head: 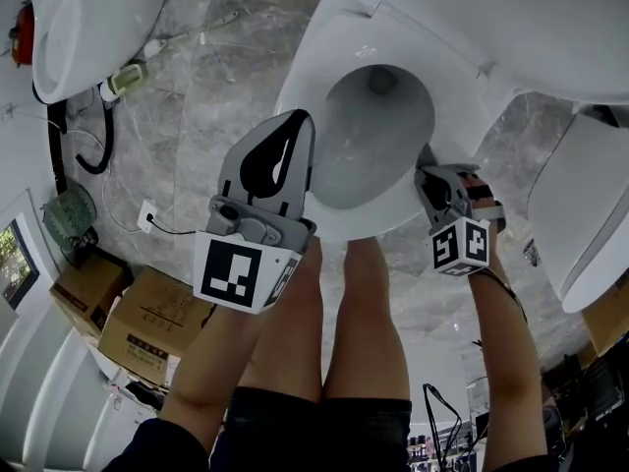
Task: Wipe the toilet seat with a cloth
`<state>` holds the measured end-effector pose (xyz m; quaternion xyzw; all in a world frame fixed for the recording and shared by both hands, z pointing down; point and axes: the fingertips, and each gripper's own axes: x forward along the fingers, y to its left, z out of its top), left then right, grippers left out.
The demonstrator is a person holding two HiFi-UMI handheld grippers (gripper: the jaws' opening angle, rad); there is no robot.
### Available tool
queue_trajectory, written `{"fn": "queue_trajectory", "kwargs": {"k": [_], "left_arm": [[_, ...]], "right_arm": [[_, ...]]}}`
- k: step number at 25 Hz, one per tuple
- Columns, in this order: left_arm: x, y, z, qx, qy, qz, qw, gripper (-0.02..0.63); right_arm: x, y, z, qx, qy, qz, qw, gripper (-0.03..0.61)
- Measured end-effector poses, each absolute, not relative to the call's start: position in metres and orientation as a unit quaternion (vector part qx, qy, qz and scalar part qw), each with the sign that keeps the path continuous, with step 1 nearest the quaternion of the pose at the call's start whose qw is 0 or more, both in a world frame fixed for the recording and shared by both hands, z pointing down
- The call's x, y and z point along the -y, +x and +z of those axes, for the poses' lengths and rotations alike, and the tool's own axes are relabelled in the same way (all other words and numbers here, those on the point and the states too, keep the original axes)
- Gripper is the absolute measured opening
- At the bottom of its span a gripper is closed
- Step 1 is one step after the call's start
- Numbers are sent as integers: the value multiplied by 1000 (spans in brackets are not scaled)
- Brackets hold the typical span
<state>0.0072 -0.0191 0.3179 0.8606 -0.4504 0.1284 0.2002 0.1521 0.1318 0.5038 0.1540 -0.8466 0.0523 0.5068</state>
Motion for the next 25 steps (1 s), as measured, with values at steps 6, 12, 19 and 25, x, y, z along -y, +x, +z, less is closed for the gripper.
{"fn": "queue_trajectory", "kwargs": {"k": [6,12,19,25], "left_arm": [[19,5,317,449,862,131,198,20],[18,0,317,451,862,133,192,20],[11,1,313,444,866,131,189,20],[5,0,314,447,864,130,191,20]], "right_arm": [[-216,82,495,886,39,86,454,63],[-129,169,502,859,154,56,485,64],[-59,210,496,812,282,33,509,64],[-170,87,519,843,106,77,522,61]]}}
